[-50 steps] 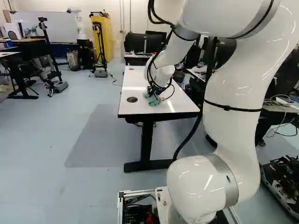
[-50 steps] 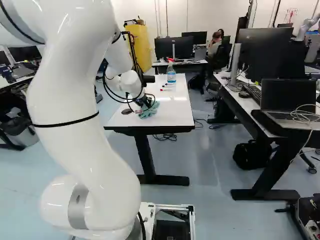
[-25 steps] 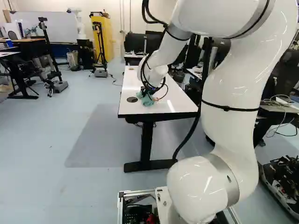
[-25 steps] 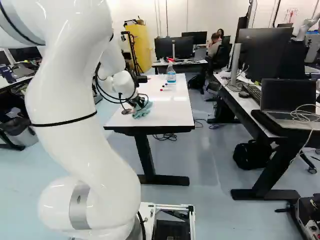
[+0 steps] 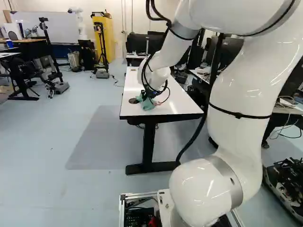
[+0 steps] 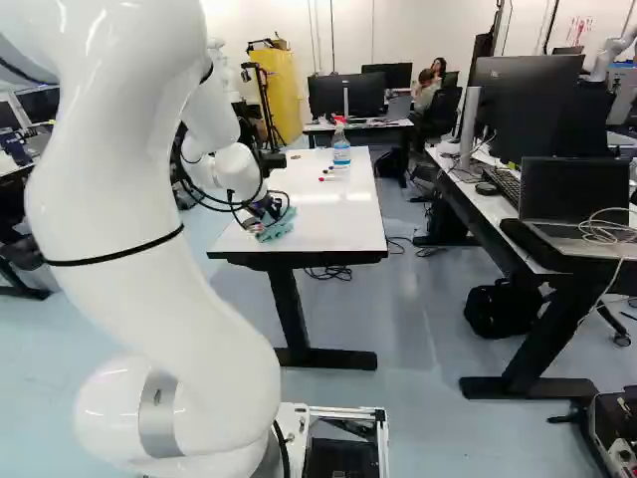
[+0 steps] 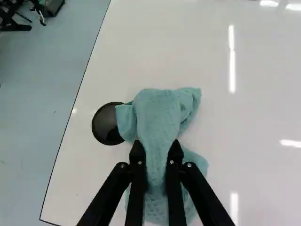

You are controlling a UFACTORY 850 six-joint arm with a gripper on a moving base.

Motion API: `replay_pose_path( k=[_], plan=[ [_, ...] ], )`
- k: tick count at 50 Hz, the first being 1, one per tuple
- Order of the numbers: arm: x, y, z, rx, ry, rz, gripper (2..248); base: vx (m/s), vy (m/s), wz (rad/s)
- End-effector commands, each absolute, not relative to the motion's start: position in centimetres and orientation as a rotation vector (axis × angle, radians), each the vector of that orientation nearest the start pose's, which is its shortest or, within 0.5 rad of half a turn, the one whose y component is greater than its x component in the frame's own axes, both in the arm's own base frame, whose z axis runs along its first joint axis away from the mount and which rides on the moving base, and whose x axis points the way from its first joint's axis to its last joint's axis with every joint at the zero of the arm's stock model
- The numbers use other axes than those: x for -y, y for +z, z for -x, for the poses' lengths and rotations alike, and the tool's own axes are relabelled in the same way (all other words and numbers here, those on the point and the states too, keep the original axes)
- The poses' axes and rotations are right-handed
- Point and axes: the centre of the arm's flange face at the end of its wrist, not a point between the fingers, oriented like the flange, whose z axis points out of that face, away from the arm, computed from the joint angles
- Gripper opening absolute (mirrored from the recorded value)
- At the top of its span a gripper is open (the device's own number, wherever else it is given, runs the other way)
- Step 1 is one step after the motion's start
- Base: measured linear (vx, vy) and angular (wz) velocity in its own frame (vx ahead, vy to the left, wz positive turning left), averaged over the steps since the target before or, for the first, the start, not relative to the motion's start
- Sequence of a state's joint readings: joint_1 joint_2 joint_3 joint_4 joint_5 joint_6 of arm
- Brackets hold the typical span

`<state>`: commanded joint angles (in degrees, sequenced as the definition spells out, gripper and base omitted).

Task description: Clean the table with the green towel

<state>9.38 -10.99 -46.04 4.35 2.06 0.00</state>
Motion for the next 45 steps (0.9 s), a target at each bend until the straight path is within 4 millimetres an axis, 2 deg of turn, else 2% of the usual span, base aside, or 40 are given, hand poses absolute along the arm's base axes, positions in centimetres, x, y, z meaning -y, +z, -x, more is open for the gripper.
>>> replay_pose_path(
  k=[45],
  plan=[
    [-0.6,41.3,-47.3,-0.095,-0.98,2.957,48,0.0,0.0,0.0]
  ],
)
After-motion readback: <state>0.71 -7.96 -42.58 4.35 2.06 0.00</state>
